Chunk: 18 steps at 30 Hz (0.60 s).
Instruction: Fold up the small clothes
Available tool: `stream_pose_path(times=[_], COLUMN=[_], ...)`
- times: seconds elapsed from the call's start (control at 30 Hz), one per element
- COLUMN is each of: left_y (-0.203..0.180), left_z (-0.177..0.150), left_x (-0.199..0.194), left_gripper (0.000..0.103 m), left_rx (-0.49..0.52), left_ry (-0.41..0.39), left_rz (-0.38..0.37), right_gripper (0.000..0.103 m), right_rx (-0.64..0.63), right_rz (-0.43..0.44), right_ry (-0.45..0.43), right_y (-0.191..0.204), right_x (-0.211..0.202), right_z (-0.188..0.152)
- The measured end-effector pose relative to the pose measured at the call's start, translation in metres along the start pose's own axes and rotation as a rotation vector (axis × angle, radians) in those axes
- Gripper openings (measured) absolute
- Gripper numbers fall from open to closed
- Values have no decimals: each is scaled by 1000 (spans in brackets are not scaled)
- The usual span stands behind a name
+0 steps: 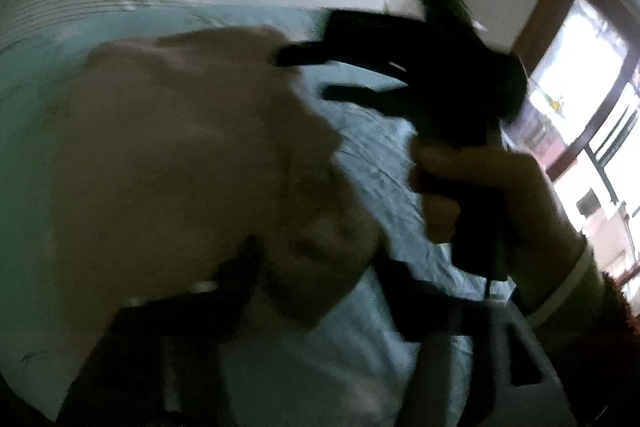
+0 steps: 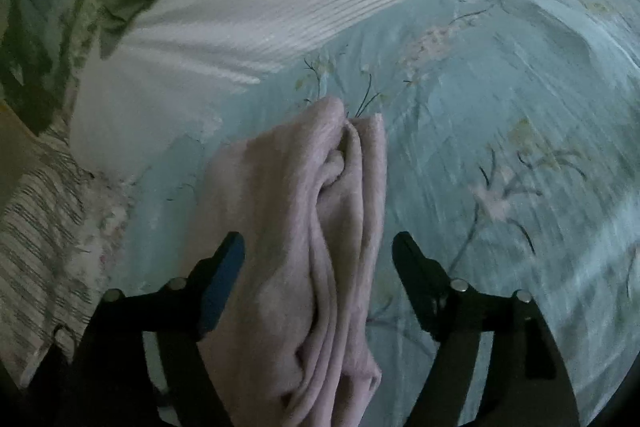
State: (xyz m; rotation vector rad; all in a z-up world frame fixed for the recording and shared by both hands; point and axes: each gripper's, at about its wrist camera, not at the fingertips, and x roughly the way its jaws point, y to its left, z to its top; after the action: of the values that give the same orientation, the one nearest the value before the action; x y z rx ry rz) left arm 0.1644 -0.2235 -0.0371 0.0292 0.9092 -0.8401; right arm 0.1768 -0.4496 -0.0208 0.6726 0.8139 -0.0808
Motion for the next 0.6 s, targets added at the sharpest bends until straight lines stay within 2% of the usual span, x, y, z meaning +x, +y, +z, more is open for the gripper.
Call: stream_pose_path(times=[0.03,0.1,0.2,0.33,0.5,0.6], left_y=[11,33,73,124,169,176], left_z=[-3,-5,-2,5,18,31], left_x=[-10,-25,-38,-38,-10,15], left_gripper=[83,88,89,89,89,89], left_rx=[-20,-77,-162,-288,-370,-385], left_ry=[-9,-17,-30,-20,2,32], left_rz=[11,32,65,95,86,69], right_gripper=[79,79,80,81,84,84], right_rx=[6,17,15,-1,14,13], right_rz=[8,33,76,81,81,91], right_ry=[-1,4,40,87,116,121], right_y=[-2,-5,-5,-3,-8,-9], right_x=[-3,-6,-1,12,28,35], right_z=[-3,-12,-20,-25,-24,-21])
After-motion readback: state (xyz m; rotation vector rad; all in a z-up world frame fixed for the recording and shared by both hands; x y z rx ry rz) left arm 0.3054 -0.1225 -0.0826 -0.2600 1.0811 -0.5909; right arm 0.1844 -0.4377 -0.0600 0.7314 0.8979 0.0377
